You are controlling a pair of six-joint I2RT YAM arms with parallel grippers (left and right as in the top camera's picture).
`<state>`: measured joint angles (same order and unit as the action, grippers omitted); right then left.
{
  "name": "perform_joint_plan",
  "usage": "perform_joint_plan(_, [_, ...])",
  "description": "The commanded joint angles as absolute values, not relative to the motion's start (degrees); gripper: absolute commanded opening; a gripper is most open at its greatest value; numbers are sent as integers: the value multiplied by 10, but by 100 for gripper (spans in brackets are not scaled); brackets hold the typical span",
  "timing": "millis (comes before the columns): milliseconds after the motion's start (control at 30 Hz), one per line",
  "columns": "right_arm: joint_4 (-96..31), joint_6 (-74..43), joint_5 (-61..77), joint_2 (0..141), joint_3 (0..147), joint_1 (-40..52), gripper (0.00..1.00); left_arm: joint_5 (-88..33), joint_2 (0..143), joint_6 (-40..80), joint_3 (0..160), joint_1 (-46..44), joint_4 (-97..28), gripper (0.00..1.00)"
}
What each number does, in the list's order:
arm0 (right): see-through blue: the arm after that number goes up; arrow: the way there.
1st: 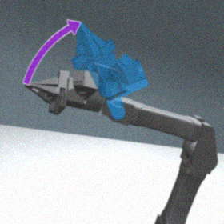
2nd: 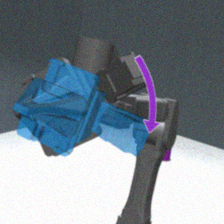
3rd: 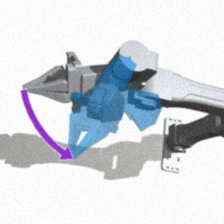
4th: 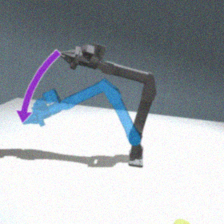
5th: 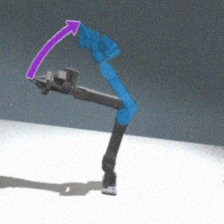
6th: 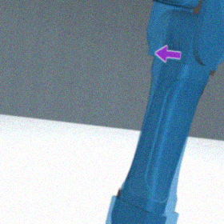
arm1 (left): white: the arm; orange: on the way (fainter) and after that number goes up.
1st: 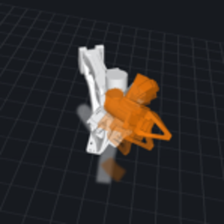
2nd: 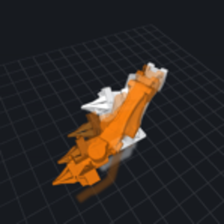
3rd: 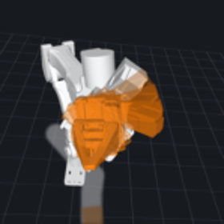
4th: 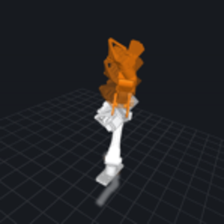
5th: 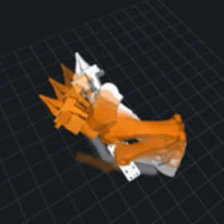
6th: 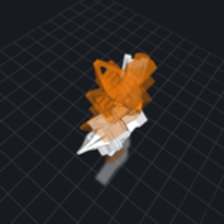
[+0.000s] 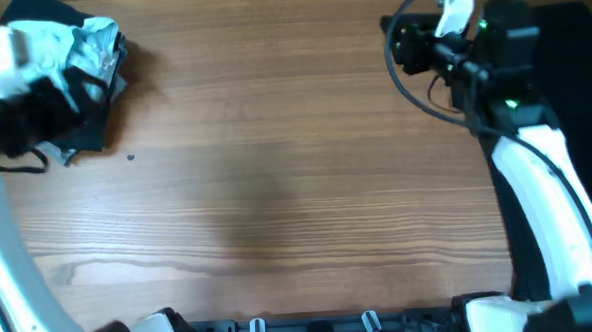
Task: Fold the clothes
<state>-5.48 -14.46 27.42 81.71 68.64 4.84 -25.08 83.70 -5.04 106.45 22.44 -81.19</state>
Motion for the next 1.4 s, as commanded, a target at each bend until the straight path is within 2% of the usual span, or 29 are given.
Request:
perform_joint_plan(0, [-62,-130,253,740,691,54,40,-110,784,-109,1064,139,-856,100])
perform_joint_plan(133, [-101,-129,253,602,691,94,41,-84,706,-136,1064,41,-869,100])
perform_joint_plan(200, [-174,-138,255,521,691,137,50,-84,667,-97,1064,17,-876,100])
perform_joint_plan(233, [-211,-137,255,500,691,146,57,-85,653,-78,1064,16,-884,100])
perform_joint_plan(300, [-293,-154,255,470,691,147,88,-84,631,-72,1064,16,-906,100])
perform_joint_plan(333, [-335,-157,258,460,691,147,99,-98,623,-70,1064,16,-905,100])
perform_joint_plan(467, [-393,-171,260,455,691,147,99,-104,607,-70,1064,16,-908,100])
perform_joint_plan(1167, [-408,-207,287,455,691,147,100,-104,608,-70,1064,16,-908,100])
perform_joint_plan(1267, [-408,-309,286,455,691,147,100,-104,608,-70,1064,16,-908,100])
perform_joint_plan(1300, [-418,-341,248,456,690,146,100,-104,608,-70,1064,16,-908,100])
perform_joint_plan(1367, [-505,-489,175,456,690,146,100,-104,608,-70,1064,16,-908,100])
